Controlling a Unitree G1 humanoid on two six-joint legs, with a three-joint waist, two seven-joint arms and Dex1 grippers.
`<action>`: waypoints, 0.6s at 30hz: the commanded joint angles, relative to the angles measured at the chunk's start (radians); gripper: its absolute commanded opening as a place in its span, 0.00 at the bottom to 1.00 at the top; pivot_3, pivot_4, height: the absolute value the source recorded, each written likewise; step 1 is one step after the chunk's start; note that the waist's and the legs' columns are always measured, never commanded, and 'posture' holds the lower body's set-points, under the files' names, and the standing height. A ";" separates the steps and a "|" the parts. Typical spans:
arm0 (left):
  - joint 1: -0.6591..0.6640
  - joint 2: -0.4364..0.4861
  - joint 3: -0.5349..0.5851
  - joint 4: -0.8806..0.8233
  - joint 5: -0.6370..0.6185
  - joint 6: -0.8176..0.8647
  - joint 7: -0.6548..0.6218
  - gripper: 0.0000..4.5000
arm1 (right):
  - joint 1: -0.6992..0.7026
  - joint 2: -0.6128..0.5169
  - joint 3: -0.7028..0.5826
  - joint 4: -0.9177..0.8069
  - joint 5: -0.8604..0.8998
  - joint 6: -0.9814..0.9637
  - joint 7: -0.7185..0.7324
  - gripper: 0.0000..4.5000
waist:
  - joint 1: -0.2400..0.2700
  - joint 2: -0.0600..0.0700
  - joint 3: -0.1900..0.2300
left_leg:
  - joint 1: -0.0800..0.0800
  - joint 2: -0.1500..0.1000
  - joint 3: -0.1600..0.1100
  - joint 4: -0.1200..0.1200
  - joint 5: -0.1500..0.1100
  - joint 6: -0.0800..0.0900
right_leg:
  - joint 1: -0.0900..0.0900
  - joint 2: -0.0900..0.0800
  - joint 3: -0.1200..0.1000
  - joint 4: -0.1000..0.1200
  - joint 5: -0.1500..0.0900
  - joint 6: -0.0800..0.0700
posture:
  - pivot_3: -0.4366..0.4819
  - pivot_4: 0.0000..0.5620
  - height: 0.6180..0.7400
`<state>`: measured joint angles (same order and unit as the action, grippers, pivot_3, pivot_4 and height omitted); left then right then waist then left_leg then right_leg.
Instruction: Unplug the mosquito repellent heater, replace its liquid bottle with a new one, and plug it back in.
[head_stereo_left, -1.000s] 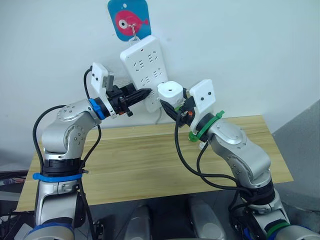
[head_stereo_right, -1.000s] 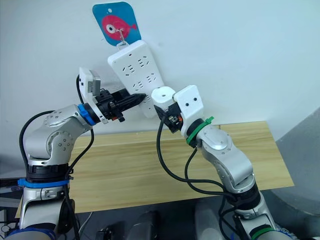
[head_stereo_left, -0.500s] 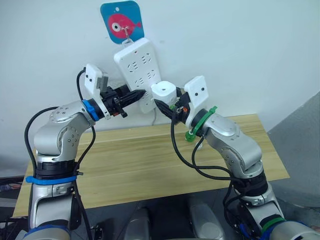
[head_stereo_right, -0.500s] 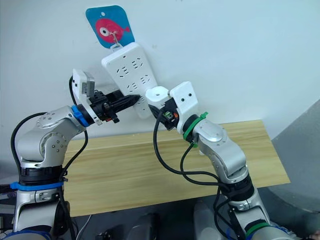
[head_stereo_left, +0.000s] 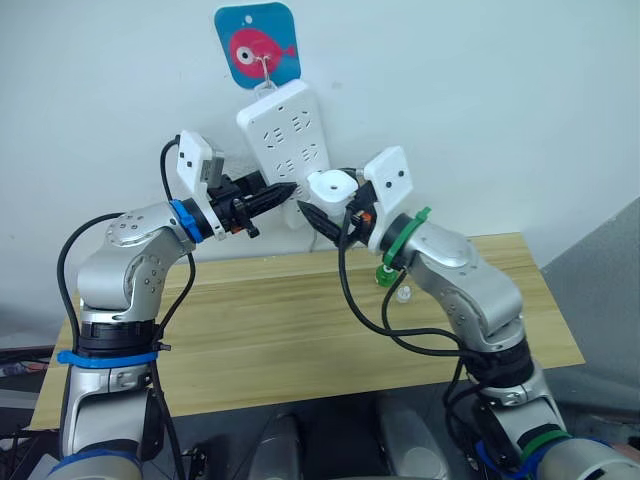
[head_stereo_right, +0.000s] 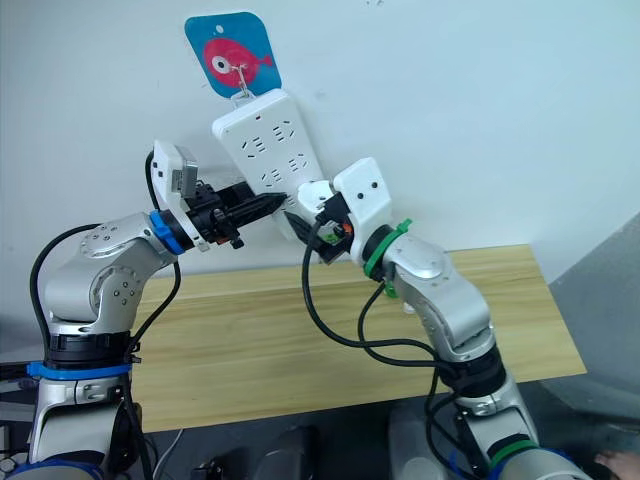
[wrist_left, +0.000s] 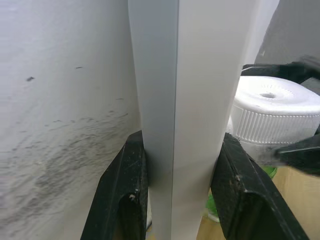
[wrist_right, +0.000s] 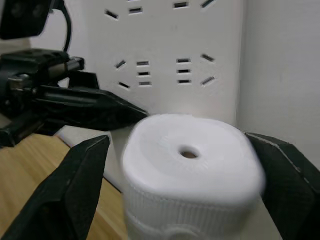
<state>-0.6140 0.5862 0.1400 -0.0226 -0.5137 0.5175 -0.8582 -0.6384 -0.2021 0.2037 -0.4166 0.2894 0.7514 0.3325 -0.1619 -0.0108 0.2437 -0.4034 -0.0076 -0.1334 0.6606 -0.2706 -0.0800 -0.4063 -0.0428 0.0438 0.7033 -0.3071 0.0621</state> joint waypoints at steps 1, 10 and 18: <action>0.018 0.016 -0.009 0.015 0.026 -0.042 -0.021 0.29 | 0.021 -0.047 -0.039 -0.119 0.050 0.027 0.052 1.00 | -0.002 0.000 0.000 | 0.000 0.000 0.000 0.000 0.000 0.000 | 0.000 0.000 0.000 0.000 0.000 0.000 | 0.30 0.34 0.95; 0.037 0.060 0.036 0.098 0.154 -0.216 0.053 0.85 | 0.057 -0.132 -0.074 -0.213 0.114 0.093 0.096 1.00 | -0.004 0.000 -0.001 | 0.002 0.003 -0.001 0.001 0.000 0.001 | 0.000 0.004 0.000 0.007 0.000 0.000 | 0.30 0.35 0.95; 0.217 0.192 0.120 0.010 0.119 -0.205 -0.017 0.98 | 0.116 -0.220 -0.083 -0.273 0.160 0.071 0.168 1.00 | -0.003 0.000 -0.001 | 0.003 0.004 -0.001 0.001 -0.002 0.004 | -0.001 0.005 0.001 0.008 -0.001 -0.001 | 0.34 0.36 0.95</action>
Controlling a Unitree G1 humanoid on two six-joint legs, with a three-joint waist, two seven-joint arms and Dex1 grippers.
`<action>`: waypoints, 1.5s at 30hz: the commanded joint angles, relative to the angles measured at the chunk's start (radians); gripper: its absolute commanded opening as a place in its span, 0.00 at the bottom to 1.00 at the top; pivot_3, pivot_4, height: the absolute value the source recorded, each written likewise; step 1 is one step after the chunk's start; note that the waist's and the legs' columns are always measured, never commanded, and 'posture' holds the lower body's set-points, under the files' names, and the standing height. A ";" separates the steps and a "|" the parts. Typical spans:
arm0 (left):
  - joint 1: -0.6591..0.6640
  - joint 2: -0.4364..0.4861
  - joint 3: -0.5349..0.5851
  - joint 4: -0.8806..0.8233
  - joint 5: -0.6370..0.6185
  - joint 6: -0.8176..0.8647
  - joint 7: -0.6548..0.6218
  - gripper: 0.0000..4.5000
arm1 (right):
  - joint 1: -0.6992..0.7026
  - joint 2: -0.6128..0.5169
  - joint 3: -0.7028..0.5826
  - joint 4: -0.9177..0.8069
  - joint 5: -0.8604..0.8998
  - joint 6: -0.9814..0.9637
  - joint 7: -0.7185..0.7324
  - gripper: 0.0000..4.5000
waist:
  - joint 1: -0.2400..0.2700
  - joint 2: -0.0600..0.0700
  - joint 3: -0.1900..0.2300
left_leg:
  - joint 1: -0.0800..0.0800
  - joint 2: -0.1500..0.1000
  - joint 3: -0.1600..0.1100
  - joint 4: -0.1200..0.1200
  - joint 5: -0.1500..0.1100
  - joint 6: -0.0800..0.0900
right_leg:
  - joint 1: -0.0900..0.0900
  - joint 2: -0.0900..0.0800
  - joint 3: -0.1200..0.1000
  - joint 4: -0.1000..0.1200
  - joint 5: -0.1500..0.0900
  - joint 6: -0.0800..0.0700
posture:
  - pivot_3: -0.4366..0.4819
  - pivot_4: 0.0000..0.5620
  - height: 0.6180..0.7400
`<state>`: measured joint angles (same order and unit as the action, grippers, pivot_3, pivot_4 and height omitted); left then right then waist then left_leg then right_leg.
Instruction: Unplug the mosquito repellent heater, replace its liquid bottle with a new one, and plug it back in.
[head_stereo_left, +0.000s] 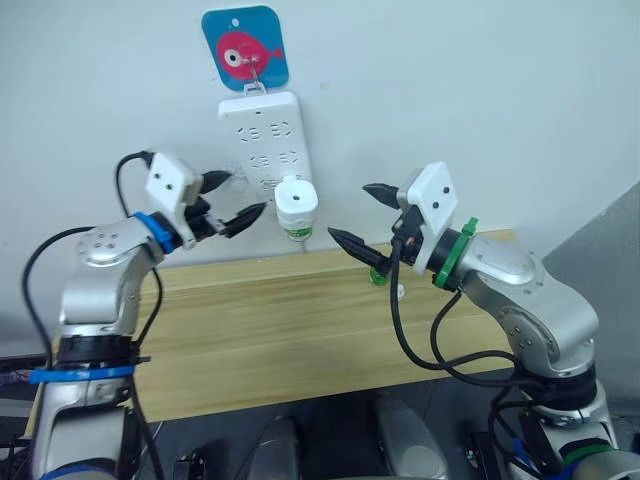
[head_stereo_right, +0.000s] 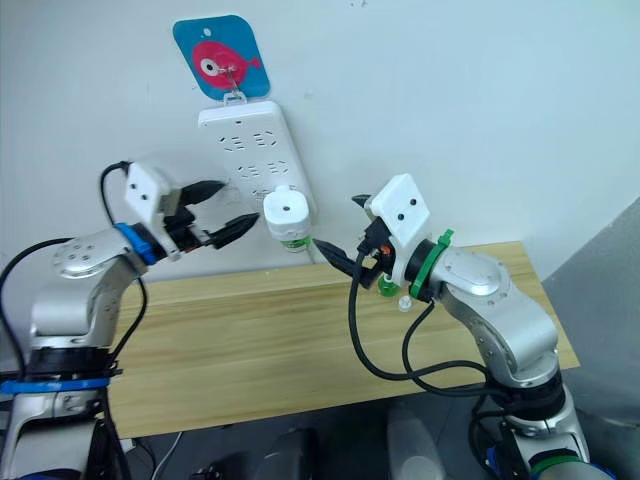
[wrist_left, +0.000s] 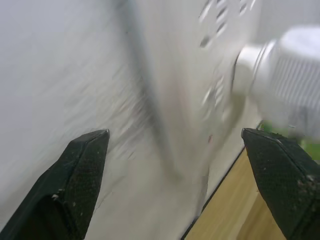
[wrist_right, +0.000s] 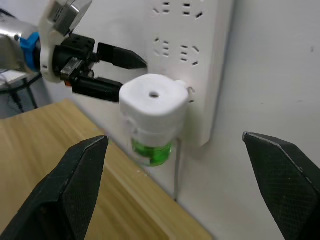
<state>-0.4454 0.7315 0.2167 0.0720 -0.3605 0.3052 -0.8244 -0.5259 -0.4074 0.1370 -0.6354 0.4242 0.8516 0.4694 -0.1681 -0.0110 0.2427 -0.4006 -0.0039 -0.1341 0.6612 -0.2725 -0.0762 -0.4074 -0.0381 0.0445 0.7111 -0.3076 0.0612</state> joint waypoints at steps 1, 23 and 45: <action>0.089 0.076 0.047 -0.105 -0.035 -0.006 -0.091 0.98 | 0.008 -0.024 -0.009 -0.058 0.026 -0.040 0.044 1.00 | 0.005 0.000 0.000 | 0.000 0.000 0.000 0.000 0.000 0.000 | 0.000 0.000 0.000 0.000 0.000 0.000 | 0.35 0.36 0.95; 0.561 0.087 0.109 -0.709 -0.252 0.105 -0.170 0.99 | -0.025 0.111 0.199 0.172 -0.205 -0.226 -0.019 0.00 | 0.085 -0.001 0.000 | 0.001 0.000 0.000 0.000 0.000 0.000 | 0.001 0.000 0.000 0.000 0.000 -0.001 | 0.43 0.35 0.95; 0.520 0.101 0.077 -0.681 -0.241 0.097 -0.169 0.99 | -0.065 0.208 0.171 0.285 -0.302 -0.258 -0.064 0.00 | 0.084 -0.001 0.000 | 0.001 0.000 0.000 0.000 0.000 0.000 | 0.001 0.000 0.000 0.000 0.000 -0.001 | 0.43 0.33 0.95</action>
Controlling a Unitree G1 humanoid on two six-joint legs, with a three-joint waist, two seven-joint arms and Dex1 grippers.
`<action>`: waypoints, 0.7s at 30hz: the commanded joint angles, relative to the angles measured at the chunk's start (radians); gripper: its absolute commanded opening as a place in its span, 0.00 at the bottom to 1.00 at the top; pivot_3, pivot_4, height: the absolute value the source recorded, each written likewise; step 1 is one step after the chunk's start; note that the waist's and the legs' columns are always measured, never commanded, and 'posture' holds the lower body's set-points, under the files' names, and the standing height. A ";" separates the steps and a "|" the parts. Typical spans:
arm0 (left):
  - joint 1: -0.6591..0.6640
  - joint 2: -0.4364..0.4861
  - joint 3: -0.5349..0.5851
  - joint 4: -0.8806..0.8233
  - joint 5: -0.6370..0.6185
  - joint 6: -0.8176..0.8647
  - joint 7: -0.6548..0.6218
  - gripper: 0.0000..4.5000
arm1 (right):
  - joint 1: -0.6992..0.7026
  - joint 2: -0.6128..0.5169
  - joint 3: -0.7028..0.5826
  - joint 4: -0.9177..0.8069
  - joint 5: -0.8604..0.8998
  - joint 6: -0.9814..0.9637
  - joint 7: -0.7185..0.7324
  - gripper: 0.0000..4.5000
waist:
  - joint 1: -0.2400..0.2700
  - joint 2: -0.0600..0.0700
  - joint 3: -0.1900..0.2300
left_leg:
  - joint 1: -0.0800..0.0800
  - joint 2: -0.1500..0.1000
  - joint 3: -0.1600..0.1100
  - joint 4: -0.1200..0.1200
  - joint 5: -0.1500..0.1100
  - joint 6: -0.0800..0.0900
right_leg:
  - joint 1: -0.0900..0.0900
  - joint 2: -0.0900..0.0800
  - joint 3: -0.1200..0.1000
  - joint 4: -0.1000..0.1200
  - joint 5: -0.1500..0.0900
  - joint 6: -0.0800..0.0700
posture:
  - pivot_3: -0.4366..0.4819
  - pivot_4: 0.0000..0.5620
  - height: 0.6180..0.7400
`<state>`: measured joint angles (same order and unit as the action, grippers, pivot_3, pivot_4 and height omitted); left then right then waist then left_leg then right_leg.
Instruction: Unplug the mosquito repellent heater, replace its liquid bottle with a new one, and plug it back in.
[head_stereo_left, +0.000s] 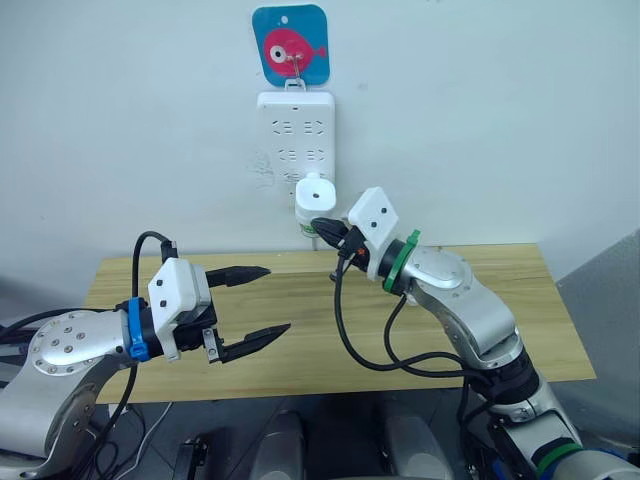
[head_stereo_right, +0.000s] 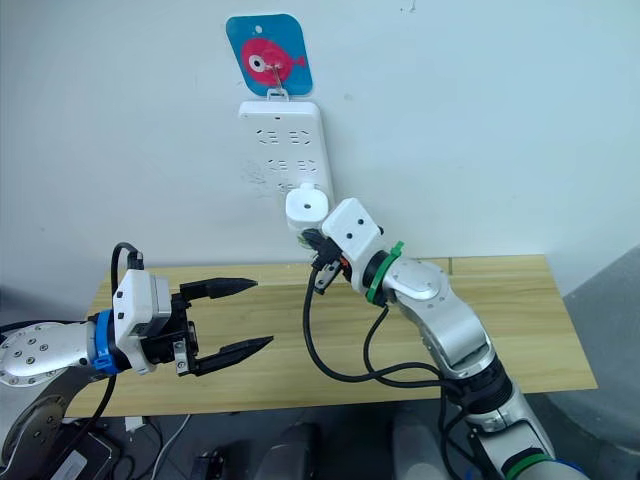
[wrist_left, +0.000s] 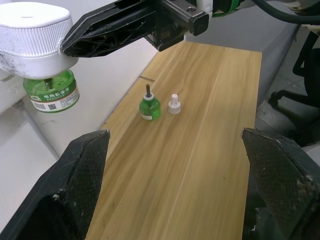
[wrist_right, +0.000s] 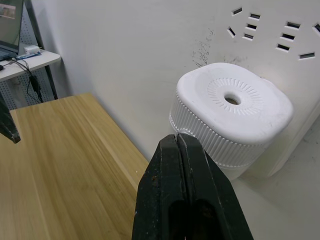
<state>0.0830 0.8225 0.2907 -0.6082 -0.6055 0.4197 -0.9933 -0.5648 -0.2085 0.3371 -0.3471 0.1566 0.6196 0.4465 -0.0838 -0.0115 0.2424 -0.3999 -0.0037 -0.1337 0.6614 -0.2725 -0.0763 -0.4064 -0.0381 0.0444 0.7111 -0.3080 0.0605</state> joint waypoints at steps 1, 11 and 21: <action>-0.010 0.010 0.002 0.000 0.005 -0.018 -0.001 0.99 | -0.029 0.012 -0.034 0.003 -0.047 -0.029 -0.056 0.00 | 0.000 0.000 0.000 | 0.000 0.000 0.000 0.000 0.000 0.000 | 0.000 0.000 0.000 0.000 0.000 0.000 | 0.43 0.33 0.95; -0.028 0.006 -0.017 0.010 0.007 -0.021 0.005 0.99 | -0.031 0.024 -0.075 0.021 -0.079 -0.040 -0.083 0.00 | 0.004 0.000 0.000 | 0.001 0.000 -0.002 0.001 0.003 -0.005 | 0.001 0.000 -0.001 0.003 0.001 -0.001 | 0.42 0.33 0.95; -0.025 -0.007 -0.025 0.025 -0.003 -0.014 0.016 0.99 | 0.019 -0.072 -0.067 -0.172 0.100 0.092 0.100 0.00 | 0.000 -0.001 0.000 | 0.000 0.000 -0.001 -0.002 0.003 -0.004 | 0.000 0.000 -0.001 0.000 0.001 -0.001 | 0.42 0.32 0.95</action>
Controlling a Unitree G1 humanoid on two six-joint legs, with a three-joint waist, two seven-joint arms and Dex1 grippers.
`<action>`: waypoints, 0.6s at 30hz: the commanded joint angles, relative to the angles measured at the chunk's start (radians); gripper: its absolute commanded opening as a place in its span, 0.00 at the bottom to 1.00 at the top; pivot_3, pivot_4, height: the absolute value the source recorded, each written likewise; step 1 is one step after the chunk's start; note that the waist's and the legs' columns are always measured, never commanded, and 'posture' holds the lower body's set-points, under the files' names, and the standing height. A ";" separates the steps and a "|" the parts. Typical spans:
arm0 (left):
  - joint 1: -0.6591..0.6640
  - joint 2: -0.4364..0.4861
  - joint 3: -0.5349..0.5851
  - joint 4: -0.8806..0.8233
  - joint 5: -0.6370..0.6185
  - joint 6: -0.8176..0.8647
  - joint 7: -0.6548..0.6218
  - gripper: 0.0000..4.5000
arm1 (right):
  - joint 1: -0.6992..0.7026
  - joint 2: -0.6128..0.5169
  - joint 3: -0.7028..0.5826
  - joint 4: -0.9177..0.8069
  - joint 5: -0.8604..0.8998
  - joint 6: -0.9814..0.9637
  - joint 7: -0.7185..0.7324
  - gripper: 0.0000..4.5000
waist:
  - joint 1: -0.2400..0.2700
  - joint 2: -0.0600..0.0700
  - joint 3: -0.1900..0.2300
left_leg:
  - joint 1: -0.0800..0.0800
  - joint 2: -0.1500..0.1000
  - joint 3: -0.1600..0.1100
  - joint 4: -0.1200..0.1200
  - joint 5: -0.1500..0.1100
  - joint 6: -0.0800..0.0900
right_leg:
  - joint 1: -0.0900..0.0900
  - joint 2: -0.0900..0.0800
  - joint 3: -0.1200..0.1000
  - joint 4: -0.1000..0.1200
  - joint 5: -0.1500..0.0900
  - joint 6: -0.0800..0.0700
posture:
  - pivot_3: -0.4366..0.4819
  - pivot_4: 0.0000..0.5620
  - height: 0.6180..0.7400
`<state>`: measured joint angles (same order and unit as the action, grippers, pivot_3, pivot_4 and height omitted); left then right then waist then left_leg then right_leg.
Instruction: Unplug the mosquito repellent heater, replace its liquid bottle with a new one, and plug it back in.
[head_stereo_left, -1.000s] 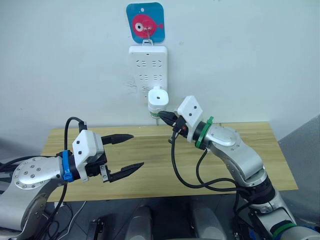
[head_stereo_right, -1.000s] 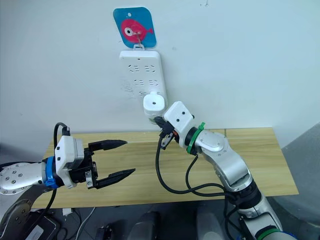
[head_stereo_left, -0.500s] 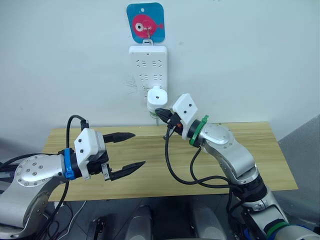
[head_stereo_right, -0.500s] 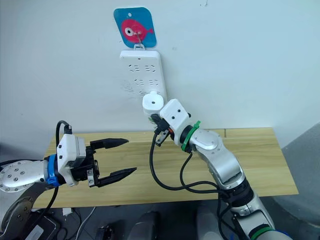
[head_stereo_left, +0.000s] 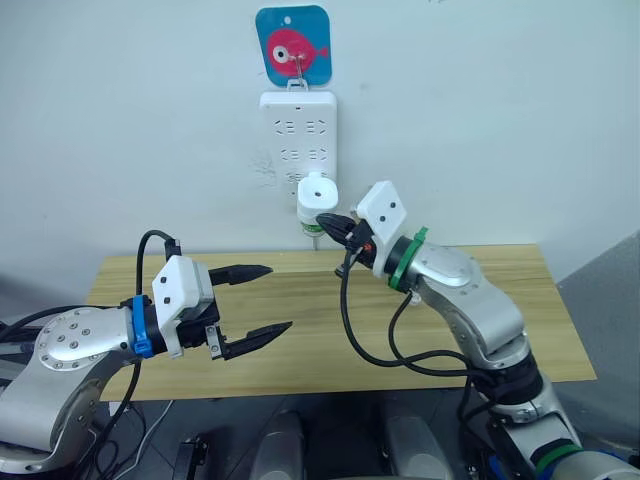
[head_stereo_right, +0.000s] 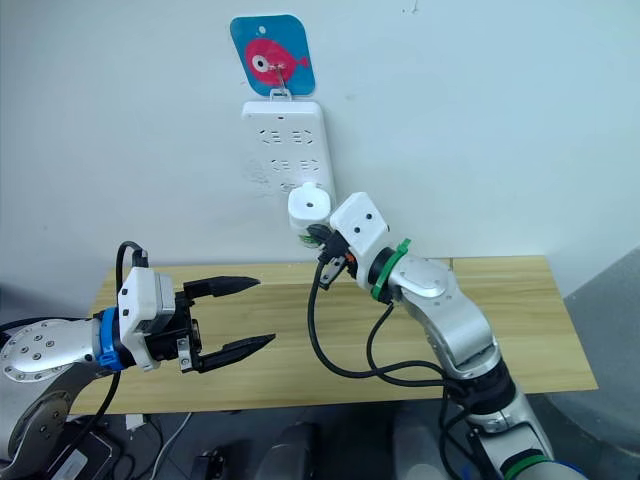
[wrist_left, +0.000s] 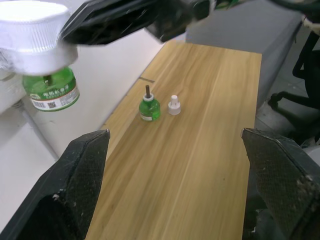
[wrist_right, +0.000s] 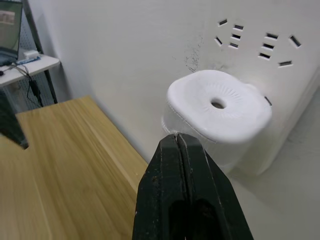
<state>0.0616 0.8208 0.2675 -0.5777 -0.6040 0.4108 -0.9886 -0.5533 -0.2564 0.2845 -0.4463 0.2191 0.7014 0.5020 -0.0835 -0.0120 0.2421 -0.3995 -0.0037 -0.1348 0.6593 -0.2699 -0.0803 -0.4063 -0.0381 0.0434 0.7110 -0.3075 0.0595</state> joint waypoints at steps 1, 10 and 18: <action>-0.002 -0.008 -0.004 -0.004 -0.004 -0.005 0.014 0.99 | 0.010 -0.040 -0.017 -0.085 0.047 0.015 0.056 0.00 | 0.000 0.000 0.000 | 0.000 0.000 0.000 0.000 0.000 0.000 | 0.000 0.000 0.000 -0.001 0.000 0.000 | 0.42 0.31 0.95; 0.018 -0.020 -0.014 0.041 0.039 -0.056 0.012 0.99 | 0.059 -0.191 -0.082 -0.196 0.147 0.038 0.157 0.00 | 0.000 -0.001 -0.001 | 0.000 0.000 0.000 0.000 0.000 0.000 | 0.000 0.000 0.000 0.000 0.000 0.000 | 0.41 0.29 0.95; 0.047 0.013 0.025 0.128 0.080 -0.118 -0.039 0.99 | 0.188 -0.419 -0.240 -0.281 0.234 0.017 0.290 0.00 | 0.003 -0.002 -0.010 | -0.001 0.000 0.000 0.000 0.000 0.000 | 0.000 0.000 0.000 -0.002 0.000 0.000 | 0.40 0.24 0.95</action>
<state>0.1063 0.8156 0.2516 -0.4630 -0.5344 0.3210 -1.0110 -0.3732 -0.6555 0.1093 -0.6891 0.4298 0.7415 0.7666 -0.0800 -0.0140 0.2323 -0.4003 -0.0040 -0.1341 0.6595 -0.2700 -0.0801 -0.4057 -0.0385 0.0433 0.7086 -0.3075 0.0595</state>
